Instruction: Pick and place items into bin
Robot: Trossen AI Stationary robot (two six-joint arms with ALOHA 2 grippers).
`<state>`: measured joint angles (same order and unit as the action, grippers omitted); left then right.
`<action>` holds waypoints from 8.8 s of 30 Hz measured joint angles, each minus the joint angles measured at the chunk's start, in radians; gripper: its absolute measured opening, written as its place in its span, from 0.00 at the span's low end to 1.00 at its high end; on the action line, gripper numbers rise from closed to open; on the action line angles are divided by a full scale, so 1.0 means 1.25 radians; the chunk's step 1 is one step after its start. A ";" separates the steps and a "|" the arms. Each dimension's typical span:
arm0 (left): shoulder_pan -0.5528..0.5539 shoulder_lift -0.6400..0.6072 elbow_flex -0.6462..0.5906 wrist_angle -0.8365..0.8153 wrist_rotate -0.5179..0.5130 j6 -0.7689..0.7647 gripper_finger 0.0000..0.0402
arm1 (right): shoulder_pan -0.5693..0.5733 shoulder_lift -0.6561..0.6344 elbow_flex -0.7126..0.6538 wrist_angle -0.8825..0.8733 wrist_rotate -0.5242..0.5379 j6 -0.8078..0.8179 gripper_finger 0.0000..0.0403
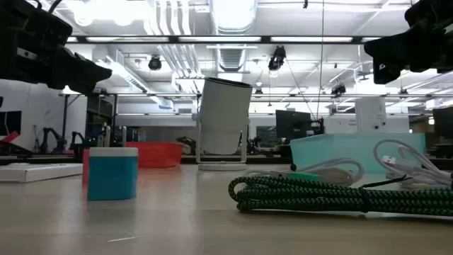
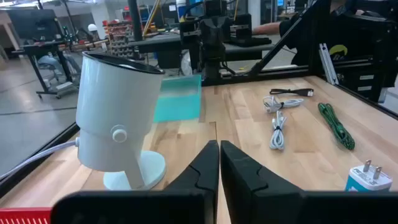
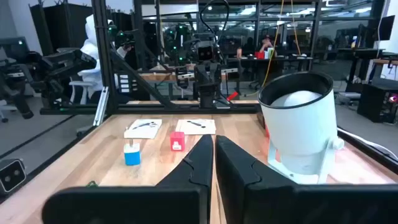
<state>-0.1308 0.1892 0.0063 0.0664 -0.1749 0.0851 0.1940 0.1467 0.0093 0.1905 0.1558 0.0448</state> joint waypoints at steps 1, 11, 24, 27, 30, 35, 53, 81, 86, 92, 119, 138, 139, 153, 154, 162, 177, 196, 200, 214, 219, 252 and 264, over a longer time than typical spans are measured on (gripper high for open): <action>0.000 0.000 0.000 0.000 0.000 0.000 0.00 | 0.000 0.000 0.000 0.000 0.000 0.000 0.02; 0.000 0.000 0.000 0.000 0.000 0.000 0.00 | 0.000 0.000 0.000 0.000 0.000 0.000 0.02; 0.000 0.000 0.000 0.000 0.000 0.000 0.00 | 0.000 0.000 0.000 0.000 0.000 0.000 0.02; 0.000 0.000 0.000 0.000 0.000 0.000 0.00 | 0.000 0.000 0.000 0.000 0.000 0.000 0.02; 0.000 0.000 0.000 0.000 0.000 0.000 0.00 | 0.000 0.000 0.000 0.000 0.000 0.000 0.02; 0.000 0.000 0.000 0.000 0.000 0.000 0.00 | 0.000 0.000 0.000 0.000 0.000 0.000 0.02; 0.000 0.000 0.000 0.000 0.000 0.000 0.00 | 0.000 0.000 0.000 0.000 0.000 0.000 0.02; 0.000 0.000 0.000 0.000 0.000 0.000 0.00 | 0.000 0.000 0.000 0.000 0.000 0.000 0.02; 0.000 0.000 0.000 0.000 0.000 0.000 0.00 | 0.000 0.000 0.000 0.000 0.000 0.000 0.02; 0.000 0.000 0.000 0.000 0.000 0.000 0.00 | 0.000 0.000 0.000 0.000 0.000 0.000 0.02; 0.000 0.000 0.000 0.000 0.000 0.000 0.00 | 0.000 0.000 0.000 0.000 0.000 0.000 0.02; 0.000 0.000 0.000 0.000 0.000 0.000 0.00 | 0.000 0.000 0.000 0.000 0.000 0.000 0.02; 0.000 0.000 0.000 0.000 0.000 0.000 0.00 | 0.000 0.000 0.000 0.000 0.000 0.000 0.02; 0.000 0.002 0.000 0.000 0.000 0.000 0.00 | 0.000 0.000 0.000 0.000 0.000 0.000 0.02; 0.000 0.002 0.000 -0.001 0.000 0.000 0.00 | 0.000 0.000 0.000 0.000 0.000 0.000 0.02; 0.000 0.005 0.000 0.000 0.000 0.000 0.00 | 0.000 0.000 0.000 0.000 0.000 0.000 0.02; 0.000 0.008 0.000 0.017 0.000 0.000 0.00 | 0.000 0.000 0.001 0.043 0.000 0.011 0.02; 0.000 0.097 0.003 0.219 0.100 0.055 0.30 | -0.002 0.196 0.162 -0.031 0.109 0.006 0.47; 0.000 0.143 0.003 0.378 0.081 0.021 0.39 | -0.001 0.281 0.235 -0.056 0.100 -0.016 0.55; 0.001 0.205 0.004 0.589 0.065 0.023 0.43 | 0.000 0.488 0.347 -0.154 0.130 0.001 0.56; 0.001 0.243 0.012 0.589 0.029 -0.021 0.43 | 0.002 0.529 0.363 -0.155 0.109 0.058 0.56; 0.000 0.626 0.061 0.822 0.041 -0.139 0.43 | 0.110 0.733 0.522 -0.369 0.078 0.394 0.56; 0.000 0.610 0.060 0.822 0.039 -0.097 0.43 | 0.222 0.873 0.573 -0.438 0.078 0.536 0.56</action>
<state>-0.1307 0.9523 0.0818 1.0941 -0.1261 -0.0364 0.4719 1.2375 0.7253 -0.3574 0.2531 0.7151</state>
